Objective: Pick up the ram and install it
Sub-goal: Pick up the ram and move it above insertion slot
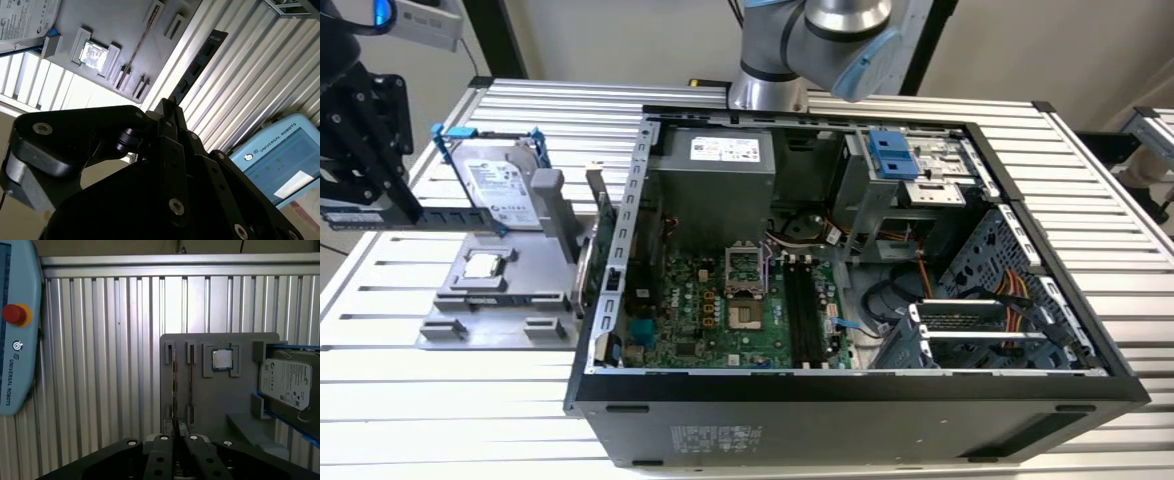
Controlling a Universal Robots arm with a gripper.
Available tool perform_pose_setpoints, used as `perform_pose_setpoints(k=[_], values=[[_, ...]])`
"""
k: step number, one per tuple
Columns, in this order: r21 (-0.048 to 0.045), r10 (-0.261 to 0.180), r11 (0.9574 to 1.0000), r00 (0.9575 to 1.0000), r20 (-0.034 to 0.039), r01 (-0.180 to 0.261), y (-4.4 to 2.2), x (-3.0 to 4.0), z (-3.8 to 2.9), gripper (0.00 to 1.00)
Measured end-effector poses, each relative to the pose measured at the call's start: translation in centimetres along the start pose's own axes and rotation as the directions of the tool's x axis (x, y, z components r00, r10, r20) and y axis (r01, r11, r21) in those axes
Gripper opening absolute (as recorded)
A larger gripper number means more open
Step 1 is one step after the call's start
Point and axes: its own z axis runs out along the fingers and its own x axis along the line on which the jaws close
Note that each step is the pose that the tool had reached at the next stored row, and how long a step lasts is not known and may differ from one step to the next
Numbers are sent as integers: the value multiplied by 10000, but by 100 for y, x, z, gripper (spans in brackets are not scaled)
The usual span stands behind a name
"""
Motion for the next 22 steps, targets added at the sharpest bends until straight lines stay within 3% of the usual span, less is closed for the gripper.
perform_pose_setpoints(k=[5,22], values=[[-2,3,10000,10000,-4,-3,-14,-1,-2,0],[-30,-1,10000,10000,-3,1,-366,-7,12,0]])
